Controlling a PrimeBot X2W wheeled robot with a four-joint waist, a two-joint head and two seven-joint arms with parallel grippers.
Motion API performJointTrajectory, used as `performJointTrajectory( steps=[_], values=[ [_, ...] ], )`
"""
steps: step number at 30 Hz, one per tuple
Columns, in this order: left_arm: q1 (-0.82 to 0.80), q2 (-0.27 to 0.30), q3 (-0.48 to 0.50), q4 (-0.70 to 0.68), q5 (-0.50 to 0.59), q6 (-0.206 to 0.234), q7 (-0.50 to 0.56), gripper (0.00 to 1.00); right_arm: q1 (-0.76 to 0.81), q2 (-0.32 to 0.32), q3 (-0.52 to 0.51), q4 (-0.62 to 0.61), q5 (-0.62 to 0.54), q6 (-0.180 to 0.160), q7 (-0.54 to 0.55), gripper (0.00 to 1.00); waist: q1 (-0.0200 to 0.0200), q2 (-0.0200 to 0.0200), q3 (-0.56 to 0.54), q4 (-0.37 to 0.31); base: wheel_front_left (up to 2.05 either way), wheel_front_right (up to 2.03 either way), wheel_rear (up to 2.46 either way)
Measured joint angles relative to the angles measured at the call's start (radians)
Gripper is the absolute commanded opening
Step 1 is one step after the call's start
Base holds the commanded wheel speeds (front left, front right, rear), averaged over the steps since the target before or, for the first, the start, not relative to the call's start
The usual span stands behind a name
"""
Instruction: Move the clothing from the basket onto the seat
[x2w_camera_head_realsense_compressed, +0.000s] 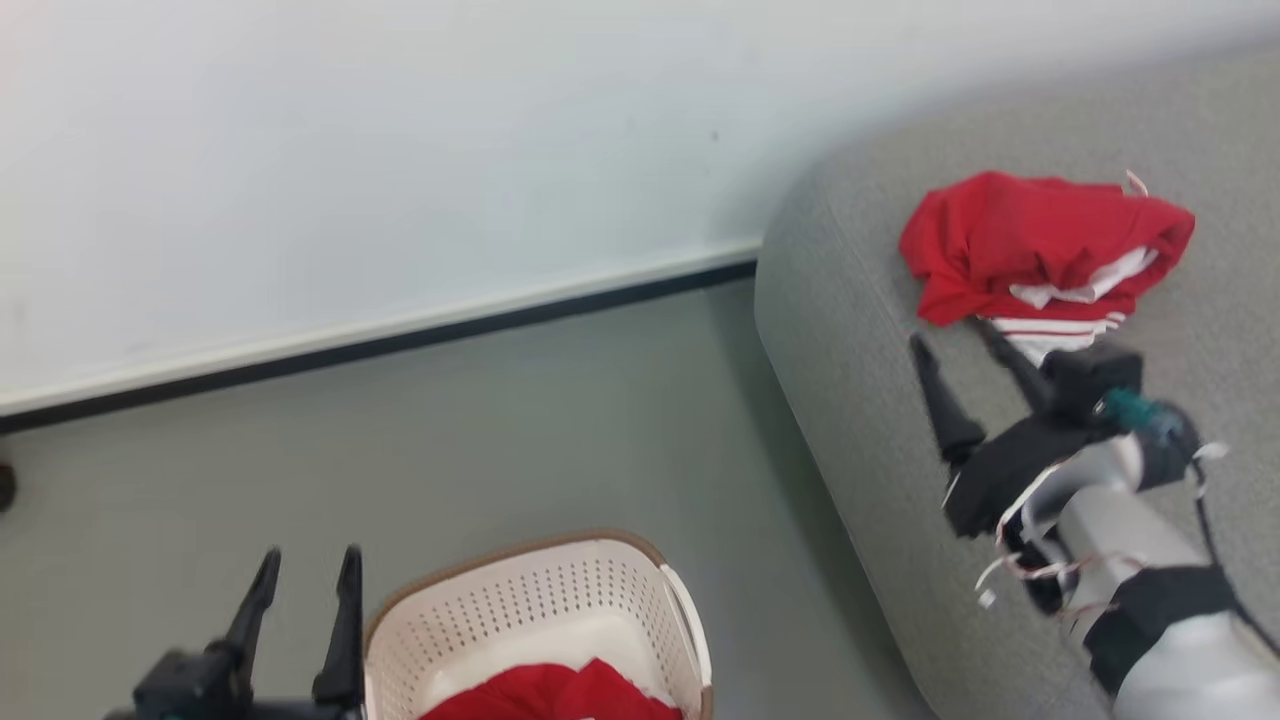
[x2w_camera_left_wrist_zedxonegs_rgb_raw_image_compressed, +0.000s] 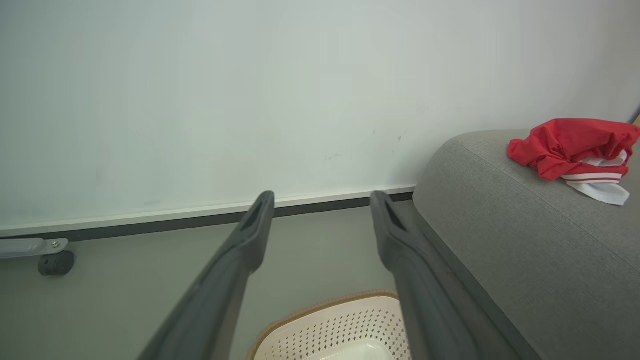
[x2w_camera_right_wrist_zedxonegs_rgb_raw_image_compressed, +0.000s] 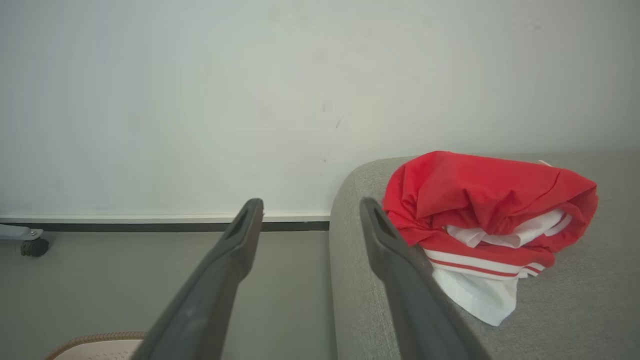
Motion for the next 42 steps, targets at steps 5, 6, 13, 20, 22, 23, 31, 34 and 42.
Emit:
performJointTrajectory(
  steps=[5, 6, 13, 20, 22, 23, 31, 34, 42],
  values=[
    [0.110, -0.001, 0.019, -0.036, -0.001, 0.027, -0.003, 1.00, 0.106, 0.025, 0.002, -0.087, -0.003, -0.022, 0.000, 1.00, 0.0001, 0.0001, -0.067, 0.027, 0.00, 0.00, 0.00],
    [0.122, -0.002, 0.022, -0.042, 0.000, 0.033, -0.003, 1.00, 0.124, 0.026, 0.001, -0.103, -0.003, -0.032, 0.000, 1.00, 0.0000, 0.0000, -0.078, 0.032, 0.00, 0.00, 0.00],
    [0.198, -0.014, 0.062, -0.093, -0.012, 0.052, -0.008, 1.00, 0.241, 0.030, -0.012, -0.234, -0.020, -0.084, 0.000, 1.00, 0.0001, 0.0001, -0.131, 0.068, 0.00, 0.00, 0.00],
    [0.260, -0.024, 0.104, -0.141, -0.015, 0.061, -0.008, 1.00, 0.356, 0.027, -0.015, -0.355, -0.061, -0.139, 0.000, 1.00, 0.0003, 0.0002, -0.146, 0.082, 0.00, 0.00, 0.00],
    [0.283, -0.024, 0.118, -0.159, -0.014, 0.069, -0.008, 1.00, 0.396, 0.024, -0.020, -0.405, -0.070, -0.160, 0.000, 1.00, 0.0003, 0.0003, -0.146, 0.084, 0.00, 0.00, 0.00],
    [0.288, -0.025, 0.120, -0.163, -0.010, 0.069, -0.008, 1.00, 0.406, 0.023, -0.022, -0.420, -0.075, -0.163, 0.000, 1.00, 0.0003, 0.0003, -0.145, 0.084, 0.00, 0.00, 0.00],
    [0.316, -0.036, 0.141, -0.198, 0.023, 0.077, -0.008, 1.00, 0.502, 0.022, -0.045, -0.539, -0.101, -0.189, -0.001, 1.00, 0.0003, 0.0002, -0.139, 0.090, 0.00, 0.00, 0.00],
    [0.325, -0.042, 0.150, -0.205, 0.028, 0.077, -0.008, 1.00, 0.531, 0.023, -0.058, -0.571, -0.104, -0.196, -0.001, 1.00, 0.0003, 0.0003, -0.135, 0.092, 0.00, 0.00, 0.00],
    [0.342, -0.048, 0.177, -0.228, 0.045, 0.078, -0.008, 1.00, 0.583, 0.029, -0.088, -0.630, -0.114, -0.205, -0.001, 1.00, 0.0003, 0.0003, -0.126, 0.093, 0.00, 0.00, 0.00]
  ],
)
